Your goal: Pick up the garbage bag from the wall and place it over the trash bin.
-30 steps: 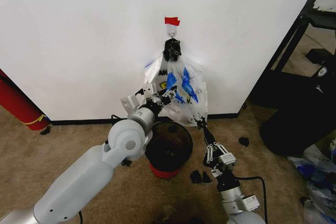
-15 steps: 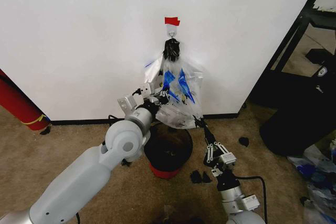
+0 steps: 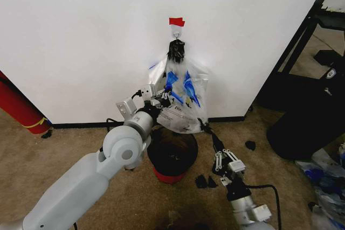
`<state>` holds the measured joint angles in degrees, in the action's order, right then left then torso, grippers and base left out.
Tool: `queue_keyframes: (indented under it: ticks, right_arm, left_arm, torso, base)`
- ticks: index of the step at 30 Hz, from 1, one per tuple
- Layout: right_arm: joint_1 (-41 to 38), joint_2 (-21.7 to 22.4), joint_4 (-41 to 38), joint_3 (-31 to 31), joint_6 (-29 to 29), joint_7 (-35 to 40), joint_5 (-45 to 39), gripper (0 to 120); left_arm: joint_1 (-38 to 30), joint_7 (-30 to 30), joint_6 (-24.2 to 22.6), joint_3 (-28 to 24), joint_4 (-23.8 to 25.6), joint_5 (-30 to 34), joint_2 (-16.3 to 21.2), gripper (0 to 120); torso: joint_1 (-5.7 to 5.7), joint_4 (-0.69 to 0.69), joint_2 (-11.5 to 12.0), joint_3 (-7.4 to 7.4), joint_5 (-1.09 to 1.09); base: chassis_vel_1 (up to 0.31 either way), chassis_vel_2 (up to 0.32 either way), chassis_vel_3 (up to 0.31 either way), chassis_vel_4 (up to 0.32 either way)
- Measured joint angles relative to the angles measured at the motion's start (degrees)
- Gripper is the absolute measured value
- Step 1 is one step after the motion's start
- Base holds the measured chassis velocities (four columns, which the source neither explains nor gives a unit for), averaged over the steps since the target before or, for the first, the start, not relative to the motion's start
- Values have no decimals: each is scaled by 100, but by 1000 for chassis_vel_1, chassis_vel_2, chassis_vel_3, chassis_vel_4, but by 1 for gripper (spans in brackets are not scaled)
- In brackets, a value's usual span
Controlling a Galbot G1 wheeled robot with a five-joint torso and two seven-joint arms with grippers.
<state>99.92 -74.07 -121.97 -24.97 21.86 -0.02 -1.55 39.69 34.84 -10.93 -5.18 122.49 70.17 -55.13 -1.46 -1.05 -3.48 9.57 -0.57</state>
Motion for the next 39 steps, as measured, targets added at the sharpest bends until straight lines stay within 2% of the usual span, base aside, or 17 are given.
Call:
queue_keyframes:
  ticks: [6,7,8,12,13,14,15,16,18,21,22,23,24,27,29,39]
  right_arm:
    - [244,347,-278,-288,-264,226,-104,26]
    - [236,427,-347,-307,-328,264,-184,35]
    - [236,427,-347,-307,-328,264,-184,35]
    - [-112,1110,-639,-470,-774,460,-709,52]
    - [-292,1366,-634,-496,-883,473,-839,56]
    - [-538,1624,-573,-469,-970,497,-944,60]
    - [-538,1624,-573,-469,-970,497,-944,60]
    - [-871,1901,-448,-360,-1048,534,-1057,65]
    - [-1514,2310,-183,-3,-1144,582,-1220,71]
    - [-2443,2575,216,719,-1293,637,-1342,85]
    - [-2912,2599,449,1070,-1340,663,-1282,89]
    - [-2912,2599,449,1070,-1340,663,-1282,89]
    - [-3358,2581,705,1371,-1354,678,-1118,94]
    - [-4219,2335,1310,2039,-1501,779,-566,100]
    - [-4517,2154,1533,2326,-1603,844,-408,100]
    - [-5320,1645,2129,3003,-1761,933,-357,100]
  left_arm:
    - [214,-32,0,133,147,-5,62,0]
    - [244,-34,0,145,164,-6,65,0]
    - [244,-34,0,145,164,-6,65,0]
    - [234,-45,0,60,167,-11,2,0]
    - [194,-48,0,9,141,-11,-29,0]
    - [182,-50,0,-16,133,-12,-45,0]
    - [182,-50,0,-16,133,-12,-45,0]
    - [178,-51,0,-29,126,-15,-55,0]
    - [174,-51,0,-33,107,-24,-58,0]
    - [167,-48,2,-24,97,-28,-53,0]
    - [166,-45,2,-12,96,-27,-45,0]
    - [166,-45,2,-12,96,-27,-45,0]
    - [167,-43,2,-1,95,-23,-32,0]
    - [193,-40,2,23,104,-11,-9,0]
    - [222,-38,2,31,130,-9,-9,0]
    - [272,-44,-20,75,184,2,22,0]
  torso:
    - [0,0,0,0,0]
    - [0,1,0,0,0]
    - [0,1,0,0,0]
    - [0,2,0,0,0]
    - [0,-3,0,0,0]
    - [0,-3,0,0,0]
    - [0,-3,0,0,0]
    - [0,-1,0,0,1]
    - [0,4,0,1,1]
    - [0,3,1,1,0]
    - [0,1,1,1,1]
    - [0,1,1,1,1]
    - [0,2,1,1,0]
    - [-1,2,1,2,0]
    - [-1,1,1,2,0]
    - [-1,1,1,1,-2]
  base:
    - [0,0,0,0]
    - [0,0,0,0]
    - [0,0,0,0]
    - [0,0,0,0]
    - [0,0,0,0]
    - [0,0,0,0]
    - [0,0,0,0]
    - [0,0,0,0]
    - [0,0,0,0]
    - [0,0,0,0]
    - [0,0,0,0]
    - [0,0,0,0]
    - [0,0,0,0]
    - [0,0,0,0]
    - [0,0,0,0]
    - [0,0,0,0]
